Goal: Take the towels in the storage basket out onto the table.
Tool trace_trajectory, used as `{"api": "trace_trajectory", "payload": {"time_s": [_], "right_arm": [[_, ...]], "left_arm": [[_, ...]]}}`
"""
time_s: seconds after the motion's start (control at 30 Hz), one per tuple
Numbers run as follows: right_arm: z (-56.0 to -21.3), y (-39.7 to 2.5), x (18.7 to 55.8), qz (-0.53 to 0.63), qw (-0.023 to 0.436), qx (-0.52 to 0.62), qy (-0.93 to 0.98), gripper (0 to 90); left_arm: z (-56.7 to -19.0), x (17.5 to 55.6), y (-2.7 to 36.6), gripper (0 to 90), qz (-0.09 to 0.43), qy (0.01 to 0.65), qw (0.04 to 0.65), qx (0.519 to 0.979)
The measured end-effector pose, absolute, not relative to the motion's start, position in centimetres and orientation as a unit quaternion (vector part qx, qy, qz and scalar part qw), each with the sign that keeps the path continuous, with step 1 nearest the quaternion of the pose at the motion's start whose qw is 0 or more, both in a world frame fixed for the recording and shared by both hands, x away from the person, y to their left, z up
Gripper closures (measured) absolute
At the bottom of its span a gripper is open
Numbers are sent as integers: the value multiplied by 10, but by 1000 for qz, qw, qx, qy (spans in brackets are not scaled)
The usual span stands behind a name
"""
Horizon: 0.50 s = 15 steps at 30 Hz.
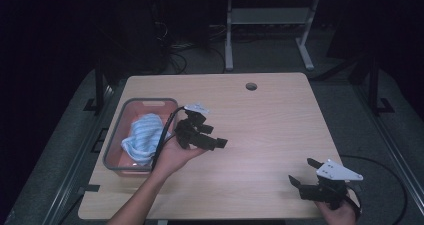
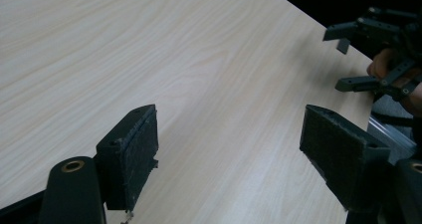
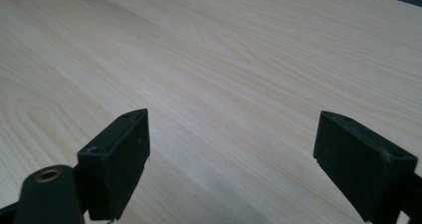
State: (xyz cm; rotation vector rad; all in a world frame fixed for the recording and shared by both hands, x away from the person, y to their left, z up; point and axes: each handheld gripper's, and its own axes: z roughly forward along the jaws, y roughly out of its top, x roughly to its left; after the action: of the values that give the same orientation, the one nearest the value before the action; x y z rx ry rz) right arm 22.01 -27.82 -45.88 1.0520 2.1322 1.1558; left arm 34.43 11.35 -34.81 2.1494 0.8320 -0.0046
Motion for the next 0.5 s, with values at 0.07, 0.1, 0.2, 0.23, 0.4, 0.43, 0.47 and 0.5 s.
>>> {"api": "trace_trajectory", "payload": {"time_s": [0.07,0.1,0.2,0.23,0.4,0.43,0.47,0.5], "right_arm": [[-459,-278,220,423,246,386,782,141],[-459,-278,220,423,247,386,782,141],[-459,-277,220,423,246,385,782,141],[-459,-277,220,423,246,385,782,141],[-459,-276,220,423,245,385,783,141],[-459,-276,220,424,245,385,782,141],[-459,-276,221,424,244,385,783,141],[-459,-276,221,424,244,385,783,141]], "left_arm": [[-346,346,118,225,2,336,402,852],[-343,349,126,224,9,344,399,850],[-338,352,137,225,16,355,396,847],[-336,353,142,225,22,360,394,845],[-332,358,165,231,32,389,390,834],[-332,358,170,230,35,397,390,830],[-332,359,174,230,40,404,391,826],[-331,359,179,231,44,409,389,824]]}}
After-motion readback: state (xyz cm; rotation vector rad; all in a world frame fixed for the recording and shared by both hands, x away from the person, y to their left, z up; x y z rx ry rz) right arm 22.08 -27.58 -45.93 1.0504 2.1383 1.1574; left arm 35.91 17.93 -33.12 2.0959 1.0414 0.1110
